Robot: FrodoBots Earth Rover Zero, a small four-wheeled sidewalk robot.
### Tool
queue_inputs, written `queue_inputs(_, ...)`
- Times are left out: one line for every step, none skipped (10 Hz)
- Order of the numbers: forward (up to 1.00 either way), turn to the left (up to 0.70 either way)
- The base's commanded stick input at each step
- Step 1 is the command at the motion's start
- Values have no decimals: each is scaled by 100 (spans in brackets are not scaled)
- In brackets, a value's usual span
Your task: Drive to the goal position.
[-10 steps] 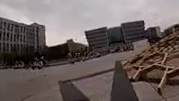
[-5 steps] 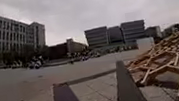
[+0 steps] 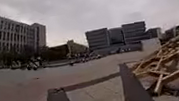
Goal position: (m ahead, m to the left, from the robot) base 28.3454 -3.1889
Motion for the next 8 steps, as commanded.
queue_inputs(70, 0)
queue_inputs(70, 0)
queue_inputs(70, 0)
queue_inputs(70, 0)
queue_inputs(70, 0)
queue_inputs(70, 0)
queue_inputs(70, 0)
queue_inputs(70, -2)
